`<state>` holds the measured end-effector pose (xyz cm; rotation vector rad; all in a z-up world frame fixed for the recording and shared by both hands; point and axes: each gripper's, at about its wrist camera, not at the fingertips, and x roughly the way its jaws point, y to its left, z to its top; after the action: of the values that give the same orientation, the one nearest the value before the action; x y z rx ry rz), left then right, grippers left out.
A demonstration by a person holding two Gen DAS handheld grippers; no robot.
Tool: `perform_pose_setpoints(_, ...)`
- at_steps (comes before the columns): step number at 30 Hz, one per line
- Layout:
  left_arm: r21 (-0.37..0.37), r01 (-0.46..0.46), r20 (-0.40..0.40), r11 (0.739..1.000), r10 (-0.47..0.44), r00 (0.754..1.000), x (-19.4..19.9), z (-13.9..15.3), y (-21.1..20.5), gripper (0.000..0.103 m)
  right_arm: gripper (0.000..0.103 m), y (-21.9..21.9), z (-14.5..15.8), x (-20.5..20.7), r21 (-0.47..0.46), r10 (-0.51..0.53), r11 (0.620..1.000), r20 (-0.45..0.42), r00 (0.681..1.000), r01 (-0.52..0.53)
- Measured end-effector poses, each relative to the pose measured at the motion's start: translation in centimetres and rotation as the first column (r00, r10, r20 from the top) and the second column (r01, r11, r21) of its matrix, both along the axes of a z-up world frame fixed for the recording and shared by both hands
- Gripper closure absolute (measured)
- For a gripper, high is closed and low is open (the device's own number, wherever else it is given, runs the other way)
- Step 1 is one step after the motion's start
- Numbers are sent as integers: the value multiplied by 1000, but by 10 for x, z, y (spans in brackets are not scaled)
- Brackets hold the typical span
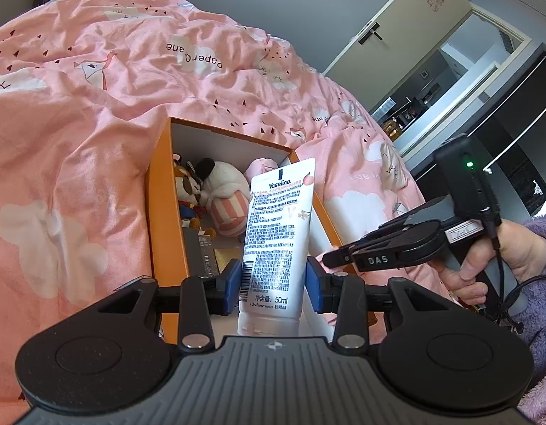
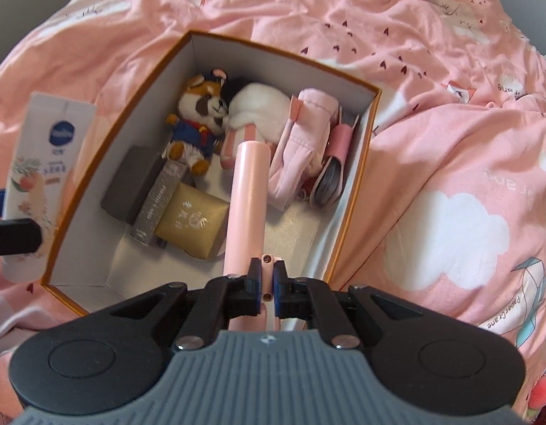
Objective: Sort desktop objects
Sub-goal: 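Carry the Vaseline tube and pink fan over the shoebox with both tools, then lower the tube and fan into the shoebox and open both tools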
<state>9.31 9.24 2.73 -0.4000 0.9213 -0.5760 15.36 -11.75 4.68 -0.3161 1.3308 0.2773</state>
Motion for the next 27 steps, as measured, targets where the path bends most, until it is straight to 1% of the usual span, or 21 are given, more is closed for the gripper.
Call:
perform_pose_setpoints(2, 0, -3, -3, 1000, 3, 1000, 1, 0, 1, 59, 97, 1, -8, 2, -8, -9, 1000, -40, 999, 9)
perform_pose_setpoints(8, -4, -8, -12, 1000, 8, 1000, 4, -3, 3, 59, 97, 5, -25, 11, -60, -18, 998, -98, 995, 12)
perform_pose_setpoints(15, 7, 9, -24, 1000, -9, 1000, 7, -6, -1, 59, 97, 16, -50, 20, -114, -2, 993, -149, 989, -15)
perform_pose_setpoints(19, 13, 26, -31, 1000, -26, 999, 7, -8, -5, 59, 97, 19, -62, 22, -132, 3, 991, -157, 988, -24)
perform_pose_setpoints(22, 27, 48, -40, 998, -46, 998, 8, -11, -11, 59, 96, 19, -66, 23, -122, -1, 992, -159, 987, -19)
perform_pose_setpoints(25, 49, 63, -55, 997, -61, 997, 9, -15, -18, 59, 95, 17, -63, 23, -97, 0, 995, -154, 988, -15)
perform_pose_setpoints(26, 55, 65, -63, 996, -62, 996, 10, -17, -20, 59, 94, 16, -61, 23, -86, 2, 996, -151, 989, -16)
perform_pose_setpoints(27, 61, 65, -69, 996, -61, 996, 11, -18, -21, 59, 89, 16, -59, 22, -75, 5, 997, -148, 989, -16)
